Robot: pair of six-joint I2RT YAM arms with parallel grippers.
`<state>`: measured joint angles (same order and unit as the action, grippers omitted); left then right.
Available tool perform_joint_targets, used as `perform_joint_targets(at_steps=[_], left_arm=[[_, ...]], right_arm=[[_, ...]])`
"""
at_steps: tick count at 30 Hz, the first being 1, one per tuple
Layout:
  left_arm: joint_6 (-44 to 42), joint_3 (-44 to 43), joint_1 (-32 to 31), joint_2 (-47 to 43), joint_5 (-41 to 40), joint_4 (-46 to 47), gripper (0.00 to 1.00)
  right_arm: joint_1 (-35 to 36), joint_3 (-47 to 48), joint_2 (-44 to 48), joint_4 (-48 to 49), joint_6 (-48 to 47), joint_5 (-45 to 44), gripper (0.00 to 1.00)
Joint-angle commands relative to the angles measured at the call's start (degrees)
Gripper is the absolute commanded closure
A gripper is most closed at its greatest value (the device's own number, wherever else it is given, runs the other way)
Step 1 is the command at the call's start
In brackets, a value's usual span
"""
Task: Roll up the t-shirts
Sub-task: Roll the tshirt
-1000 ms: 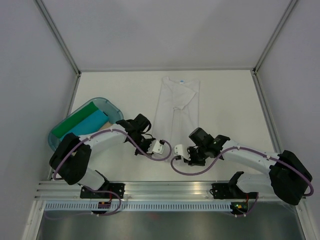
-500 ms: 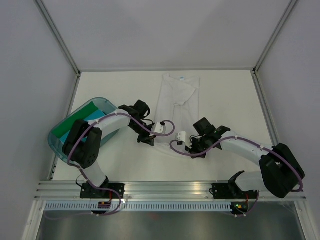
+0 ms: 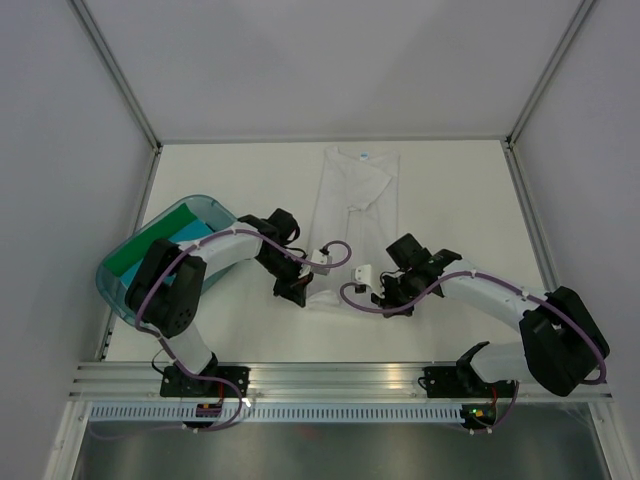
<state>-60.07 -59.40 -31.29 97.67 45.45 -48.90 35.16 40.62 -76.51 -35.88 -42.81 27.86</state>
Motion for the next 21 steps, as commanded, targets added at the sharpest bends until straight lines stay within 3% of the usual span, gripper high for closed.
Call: perform_joint_targets(at_steps=[1,3,7,9,14,17,21], left_arm=[[3.4,1.4,-0.3,-2.7,4.6,-0.9,0.96],[0.7,4.0,-1.2,-4.1,2.1,-0.1,0.93],[-1.4,8.0,-3.2,-4.6,-0.2,2.4,0.60],[-2.1,8.5,-3.6,-5.3,-1.2,2.8,0.53],[-3.6,10.1,-3.7,-8.8,-2.9,2.8,0.49],[-4.1,11.5,-4.0,-11.4,-3.7,4.9,0.45],[-4.3,18.1,-7.6,-17.5,-6.5,18.2,0.40]], right_arm=[[0.7,1.2,0.9,-4.8,-5.5,0.5,1.00],[1.5,0.2,1.6,-4.7,-6.4,-1.1,1.00],[6.1,-4.0,2.1,-1.7,-6.9,-5.1,1.00],[8.2,-4.2,2.1,0.4,-5.2,-6.8,0.98],[8.5,-5.3,3.6,1.5,-3.9,-7.8,0.78],[8.5,-5.9,5.5,1.3,-3.5,-8.3,0.71],[8.6,-6.3,6.3,0.8,-3.2,-8.1,0.65]])
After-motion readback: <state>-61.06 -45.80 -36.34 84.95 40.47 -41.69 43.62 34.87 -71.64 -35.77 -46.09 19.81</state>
